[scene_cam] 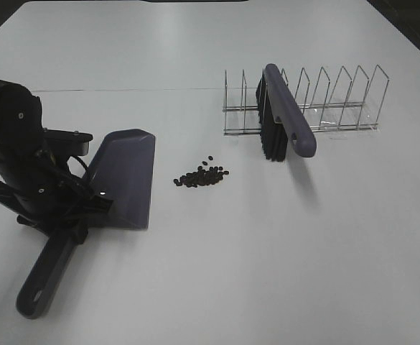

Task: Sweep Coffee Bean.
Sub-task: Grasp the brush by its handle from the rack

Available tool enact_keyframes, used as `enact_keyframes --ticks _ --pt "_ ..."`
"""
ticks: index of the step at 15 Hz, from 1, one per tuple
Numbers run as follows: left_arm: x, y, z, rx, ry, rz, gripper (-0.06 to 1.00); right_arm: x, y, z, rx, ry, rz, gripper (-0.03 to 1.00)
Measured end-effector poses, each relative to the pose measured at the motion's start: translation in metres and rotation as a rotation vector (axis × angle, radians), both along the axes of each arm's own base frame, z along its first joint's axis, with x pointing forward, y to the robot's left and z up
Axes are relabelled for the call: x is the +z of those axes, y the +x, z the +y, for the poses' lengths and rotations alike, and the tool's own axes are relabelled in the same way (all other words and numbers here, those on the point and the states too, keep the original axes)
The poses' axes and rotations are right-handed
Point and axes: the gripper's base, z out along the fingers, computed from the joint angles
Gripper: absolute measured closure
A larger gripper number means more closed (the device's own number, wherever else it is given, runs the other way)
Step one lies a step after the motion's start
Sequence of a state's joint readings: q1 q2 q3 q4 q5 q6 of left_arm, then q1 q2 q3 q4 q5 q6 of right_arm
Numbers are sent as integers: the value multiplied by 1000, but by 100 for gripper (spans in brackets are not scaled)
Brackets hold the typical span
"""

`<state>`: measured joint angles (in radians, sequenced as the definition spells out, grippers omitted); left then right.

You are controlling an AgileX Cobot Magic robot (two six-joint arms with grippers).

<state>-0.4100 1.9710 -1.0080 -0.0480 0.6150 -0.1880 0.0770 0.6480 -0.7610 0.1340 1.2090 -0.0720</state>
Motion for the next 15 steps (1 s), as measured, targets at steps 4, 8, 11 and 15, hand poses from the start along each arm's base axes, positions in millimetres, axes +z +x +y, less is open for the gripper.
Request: enact_keyframes --ticks 4,8,11,15 --pt "0 -1 0 0 3 7 59 23 96 9 2 8 161 -2" --pt "0 -2 1 -1 7 18 59 13 202 20 -5 39 265 -2" --pt "0 -2 1 -1 8 21 59 -5 263 25 -21 43 295 -2" --pt "0 -2 1 -1 10 25 59 -49 350 41 -10 45 304 -2"
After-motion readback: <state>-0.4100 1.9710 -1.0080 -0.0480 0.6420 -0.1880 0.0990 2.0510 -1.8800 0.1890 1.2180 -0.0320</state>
